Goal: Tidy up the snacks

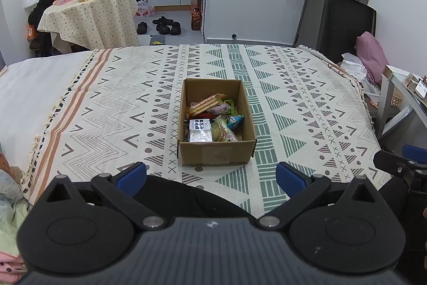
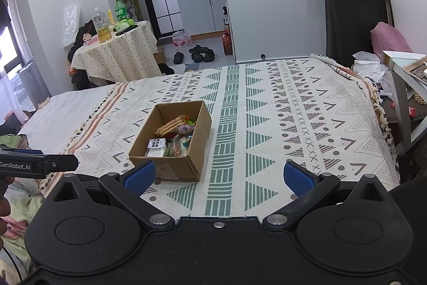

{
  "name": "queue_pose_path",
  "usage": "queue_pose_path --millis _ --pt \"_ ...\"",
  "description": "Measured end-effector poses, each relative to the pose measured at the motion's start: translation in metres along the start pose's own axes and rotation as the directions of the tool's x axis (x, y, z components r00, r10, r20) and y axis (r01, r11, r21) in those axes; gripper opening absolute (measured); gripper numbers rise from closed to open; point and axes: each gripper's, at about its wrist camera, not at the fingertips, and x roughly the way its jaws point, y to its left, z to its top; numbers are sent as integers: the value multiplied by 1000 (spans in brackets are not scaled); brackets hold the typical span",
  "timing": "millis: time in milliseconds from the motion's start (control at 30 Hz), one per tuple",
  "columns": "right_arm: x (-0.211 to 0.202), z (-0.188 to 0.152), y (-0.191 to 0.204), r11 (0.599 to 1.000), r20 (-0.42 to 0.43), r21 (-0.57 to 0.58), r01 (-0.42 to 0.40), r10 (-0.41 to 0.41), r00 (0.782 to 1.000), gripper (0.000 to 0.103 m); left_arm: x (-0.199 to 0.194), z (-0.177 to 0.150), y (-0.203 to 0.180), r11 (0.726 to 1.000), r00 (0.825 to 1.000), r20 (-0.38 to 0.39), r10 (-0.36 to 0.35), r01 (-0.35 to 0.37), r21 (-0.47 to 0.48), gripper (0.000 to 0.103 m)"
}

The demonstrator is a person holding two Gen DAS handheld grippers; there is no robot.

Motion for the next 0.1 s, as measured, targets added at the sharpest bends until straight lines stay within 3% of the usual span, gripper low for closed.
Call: queue_pose_path --millis 100 --pt "1 -1 -1 1000 -3 1 0 0 1000 103 1 0 0 1000 1000 -2 -1 1 -4 103"
